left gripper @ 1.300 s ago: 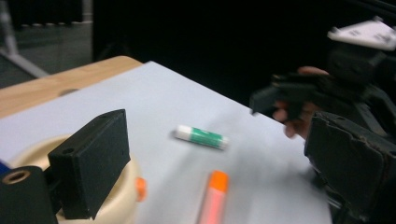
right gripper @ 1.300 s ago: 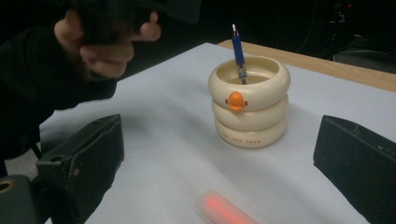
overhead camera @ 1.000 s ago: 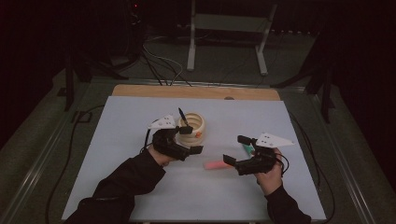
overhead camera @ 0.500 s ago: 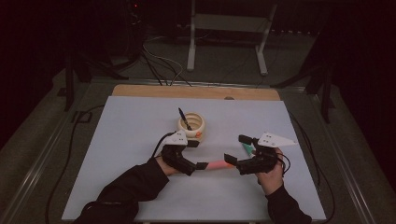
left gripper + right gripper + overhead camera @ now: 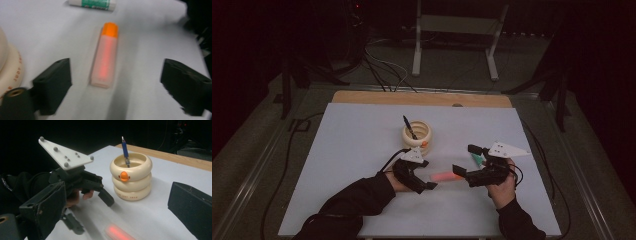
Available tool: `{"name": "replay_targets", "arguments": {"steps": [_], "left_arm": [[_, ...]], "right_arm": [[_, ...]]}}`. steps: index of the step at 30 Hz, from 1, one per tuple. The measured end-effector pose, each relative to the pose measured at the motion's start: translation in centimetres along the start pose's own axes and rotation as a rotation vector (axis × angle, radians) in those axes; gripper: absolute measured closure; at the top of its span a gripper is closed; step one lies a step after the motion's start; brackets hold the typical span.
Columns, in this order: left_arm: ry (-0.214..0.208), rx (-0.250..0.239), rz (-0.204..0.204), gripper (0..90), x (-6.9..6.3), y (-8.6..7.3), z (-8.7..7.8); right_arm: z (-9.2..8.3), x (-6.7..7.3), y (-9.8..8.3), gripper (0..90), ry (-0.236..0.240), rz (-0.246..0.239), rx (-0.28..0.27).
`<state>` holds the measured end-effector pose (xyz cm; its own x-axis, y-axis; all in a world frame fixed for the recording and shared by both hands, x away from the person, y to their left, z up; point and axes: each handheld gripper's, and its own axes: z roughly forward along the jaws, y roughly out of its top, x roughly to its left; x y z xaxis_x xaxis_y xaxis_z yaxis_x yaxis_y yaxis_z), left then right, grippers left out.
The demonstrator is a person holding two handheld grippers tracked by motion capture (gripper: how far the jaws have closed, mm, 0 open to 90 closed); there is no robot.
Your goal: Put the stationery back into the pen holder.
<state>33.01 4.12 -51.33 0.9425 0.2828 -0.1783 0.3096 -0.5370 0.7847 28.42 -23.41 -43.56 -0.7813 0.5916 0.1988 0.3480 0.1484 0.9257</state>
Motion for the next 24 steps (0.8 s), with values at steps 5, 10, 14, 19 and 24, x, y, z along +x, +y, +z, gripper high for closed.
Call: {"name": "replay_targets", "arguments": {"steps": [5, 10, 14, 19, 24], "left_arm": [[0.026, 0.053, 0.039, 19.4, 0.1, -0.2, 1.0], [0.033, 0.085, 0.081, 29.3, 0.0, -0.3, 1.9], [0.045, 0.11, 0.126, 36.0, 0.0, -0.2, 2.3], [0.07, 0.111, 0.134, 41.6, 0.0, 0.1, 2.7], [0.075, 0.114, 0.133, 47.8, 0.1, 0.3, 3.1]], "right_arm": [[0.0, 0.0, 0.0, 1.7, -0.003, -0.002, 0.004], [0.0, 0.0, -0.1, 1.7, 0.0, -0.002, 0.003], [0.0, 0.0, -0.1, 1.7, 0.0, -0.001, 0.003], [-0.1, 0.0, 0.0, 1.7, 0.0, -0.001, 0.001], [-0.1, 0.0, 0.0, 1.7, 0.0, -0.002, 0.002]]}}
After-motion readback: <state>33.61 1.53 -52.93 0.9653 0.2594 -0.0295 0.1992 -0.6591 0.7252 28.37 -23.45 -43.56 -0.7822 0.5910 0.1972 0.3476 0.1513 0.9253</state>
